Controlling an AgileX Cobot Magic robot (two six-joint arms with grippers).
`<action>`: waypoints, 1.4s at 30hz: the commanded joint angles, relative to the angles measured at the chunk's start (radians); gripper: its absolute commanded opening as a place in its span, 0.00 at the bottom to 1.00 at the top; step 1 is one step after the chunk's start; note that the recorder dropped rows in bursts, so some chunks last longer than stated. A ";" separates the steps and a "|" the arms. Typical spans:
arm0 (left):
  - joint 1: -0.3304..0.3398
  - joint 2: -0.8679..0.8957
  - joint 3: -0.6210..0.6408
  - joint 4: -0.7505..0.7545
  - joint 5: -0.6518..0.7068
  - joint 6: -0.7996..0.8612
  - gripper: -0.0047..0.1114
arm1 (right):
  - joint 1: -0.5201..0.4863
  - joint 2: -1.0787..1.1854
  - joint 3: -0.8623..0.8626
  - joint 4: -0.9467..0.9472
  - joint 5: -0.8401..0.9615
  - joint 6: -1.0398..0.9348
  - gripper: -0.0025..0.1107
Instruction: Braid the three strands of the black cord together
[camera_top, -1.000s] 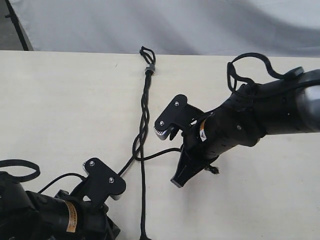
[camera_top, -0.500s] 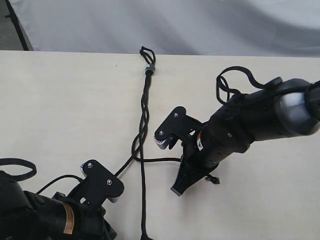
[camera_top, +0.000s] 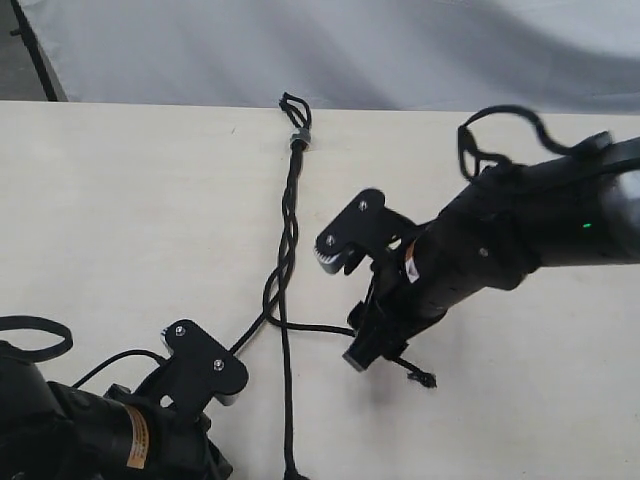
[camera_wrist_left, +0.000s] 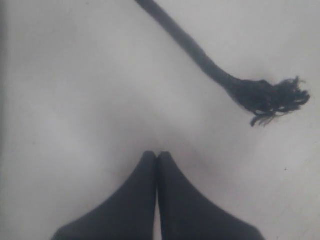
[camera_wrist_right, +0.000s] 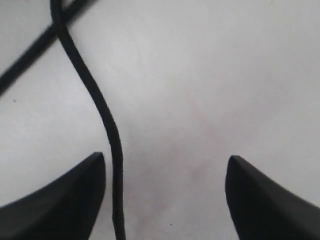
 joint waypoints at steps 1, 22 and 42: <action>-0.007 -0.007 -0.041 -0.001 0.062 -0.007 0.04 | -0.007 -0.222 0.004 -0.012 0.041 0.014 0.60; -0.007 0.130 -0.365 -0.001 0.299 0.004 0.50 | -0.007 -0.774 0.512 -0.008 -0.303 0.170 0.60; -0.007 0.269 -0.411 0.055 0.431 0.004 0.04 | -0.007 -0.777 0.511 -0.008 -0.303 0.170 0.60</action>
